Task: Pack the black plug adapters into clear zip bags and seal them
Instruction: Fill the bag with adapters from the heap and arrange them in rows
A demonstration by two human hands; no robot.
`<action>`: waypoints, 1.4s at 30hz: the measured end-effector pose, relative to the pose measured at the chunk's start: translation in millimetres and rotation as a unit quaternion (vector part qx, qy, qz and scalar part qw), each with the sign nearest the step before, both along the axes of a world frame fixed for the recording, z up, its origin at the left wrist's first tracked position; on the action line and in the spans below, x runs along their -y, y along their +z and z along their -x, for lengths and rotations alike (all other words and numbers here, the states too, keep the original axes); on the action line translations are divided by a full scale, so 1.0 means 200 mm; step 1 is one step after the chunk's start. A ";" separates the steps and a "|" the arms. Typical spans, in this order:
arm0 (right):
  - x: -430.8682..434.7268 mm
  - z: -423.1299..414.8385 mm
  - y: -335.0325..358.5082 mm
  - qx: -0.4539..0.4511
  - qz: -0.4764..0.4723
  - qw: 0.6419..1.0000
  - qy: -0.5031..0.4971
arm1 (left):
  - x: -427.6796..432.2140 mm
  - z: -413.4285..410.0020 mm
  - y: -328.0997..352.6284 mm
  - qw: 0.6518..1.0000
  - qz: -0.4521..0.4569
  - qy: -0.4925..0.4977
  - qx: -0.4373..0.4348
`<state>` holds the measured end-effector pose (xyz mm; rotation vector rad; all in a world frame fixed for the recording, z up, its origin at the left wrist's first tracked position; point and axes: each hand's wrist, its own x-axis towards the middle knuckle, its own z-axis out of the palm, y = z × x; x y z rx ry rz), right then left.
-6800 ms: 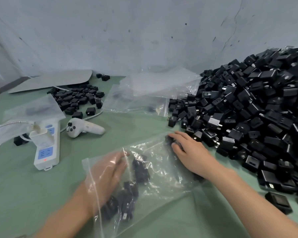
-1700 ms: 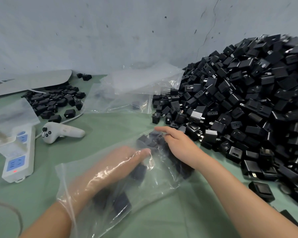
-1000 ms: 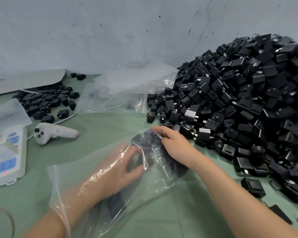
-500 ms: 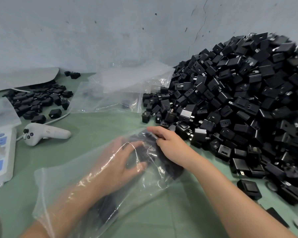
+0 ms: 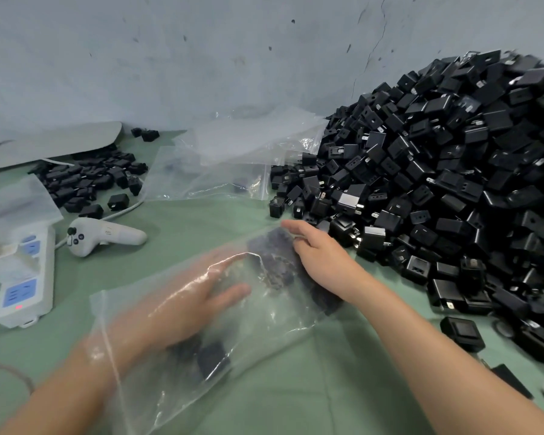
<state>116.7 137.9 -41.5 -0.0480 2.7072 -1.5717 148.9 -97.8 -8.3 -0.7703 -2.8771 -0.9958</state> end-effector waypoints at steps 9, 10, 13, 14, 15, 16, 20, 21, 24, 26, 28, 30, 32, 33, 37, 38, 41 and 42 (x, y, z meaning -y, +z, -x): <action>0.05 -0.05 0.04 -0.048 -0.054 0.997 -0.011 | 0.46 -0.30 -0.06 0.993 0.098 -0.071 0.008; 0.04 -0.06 0.04 -0.052 -0.051 0.997 -0.017 | 0.45 -0.31 -0.07 0.990 0.110 -0.084 -0.005; 0.03 -0.11 0.05 -0.062 -0.045 0.996 -0.037 | 0.35 -0.29 -0.12 0.985 0.108 -0.120 -0.057; 0.03 -0.12 0.05 -0.061 -0.038 0.996 -0.043 | 0.32 -0.28 -0.13 0.983 0.111 -0.125 -0.072; 0.03 -0.14 0.05 -0.059 -0.032 0.997 -0.049 | 0.30 -0.26 -0.13 0.982 0.117 -0.122 -0.086; 0.02 -0.15 0.05 -0.057 -0.026 0.997 -0.054 | 0.28 -0.25 -0.13 0.982 0.120 -0.112 -0.090; 0.01 -0.16 0.06 -0.042 -0.021 0.996 -0.072 | 0.20 -0.18 -0.10 0.992 0.077 -0.080 -0.061; 0.01 -0.16 0.07 -0.039 -0.021 0.996 -0.073 | 0.18 -0.16 -0.08 0.996 0.055 -0.057 -0.038; 0.00 -0.16 0.07 -0.032 -0.013 0.997 -0.073 | 0.16 -0.13 -0.04 0.998 -0.024 0.015 0.058; 0.00 -0.16 0.06 -0.034 -0.007 0.997 -0.072 | 0.17 -0.12 -0.02 0.984 -0.101 0.050 0.135; 0.01 -0.16 0.07 -0.042 -0.008 0.997 -0.068 | 0.14 -0.12 -0.01 0.970 -0.157 0.070 0.174; 0.01 -0.15 0.07 -0.045 -0.016 0.997 -0.062 | 0.10 -0.12 -0.02 0.971 -0.158 0.069 0.167; 0.01 -0.15 0.05 -0.036 -0.025 0.998 -0.053 | 0.08 -0.12 -0.05 0.982 -0.126 0.058 0.127; 0.01 -0.15 0.05 -0.031 -0.029 0.998 -0.050 | 0.08 -0.13 -0.06 0.988 -0.107 0.056 0.094; 0.00 -0.13 0.03 -0.024 -0.023 0.998 -0.048 | 0.17 -0.16 -0.04 0.999 0.042 0.009 -0.022; 0.00 -0.12 0.03 -0.021 -0.021 0.998 -0.048 | 0.20 -0.16 -0.04 0.997 0.063 -0.020 -0.030; 0.00 -0.11 0.03 -0.014 -0.025 0.998 -0.047 | 0.23 -0.17 -0.01 0.996 0.068 -0.059 -0.020; 0.00 -0.11 0.02 -0.011 -0.024 0.999 -0.046 | 0.21 -0.17 -0.01 0.995 0.067 -0.065 -0.026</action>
